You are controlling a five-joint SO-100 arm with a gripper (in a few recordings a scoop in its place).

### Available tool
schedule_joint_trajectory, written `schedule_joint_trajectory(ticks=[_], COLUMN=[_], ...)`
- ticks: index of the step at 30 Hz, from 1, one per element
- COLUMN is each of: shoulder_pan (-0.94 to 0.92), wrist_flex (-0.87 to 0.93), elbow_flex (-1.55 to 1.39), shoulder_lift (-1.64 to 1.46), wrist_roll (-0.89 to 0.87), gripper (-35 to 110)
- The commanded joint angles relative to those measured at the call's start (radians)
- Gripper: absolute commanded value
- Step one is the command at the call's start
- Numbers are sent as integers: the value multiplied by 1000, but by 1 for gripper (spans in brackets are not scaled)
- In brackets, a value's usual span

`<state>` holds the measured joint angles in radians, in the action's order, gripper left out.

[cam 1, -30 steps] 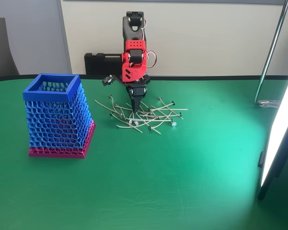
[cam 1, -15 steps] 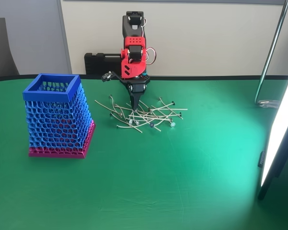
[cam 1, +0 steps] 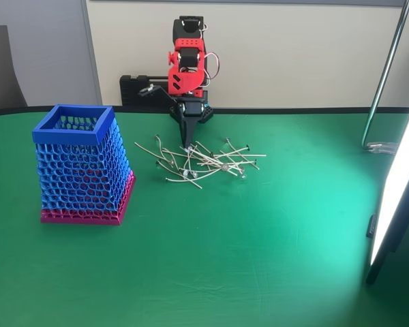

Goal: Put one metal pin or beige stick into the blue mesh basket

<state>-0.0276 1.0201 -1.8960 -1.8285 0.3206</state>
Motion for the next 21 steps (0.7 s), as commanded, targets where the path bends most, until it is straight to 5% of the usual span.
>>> schedule_joint_trajectory(ticks=[1,21], shoulder_pan=[-12,-150], wrist_flex=[-14,120], elbow_flex=[61,307], shoulder_lift=[-66,-118], wrist_roll=[9,32], gripper=[1,1])
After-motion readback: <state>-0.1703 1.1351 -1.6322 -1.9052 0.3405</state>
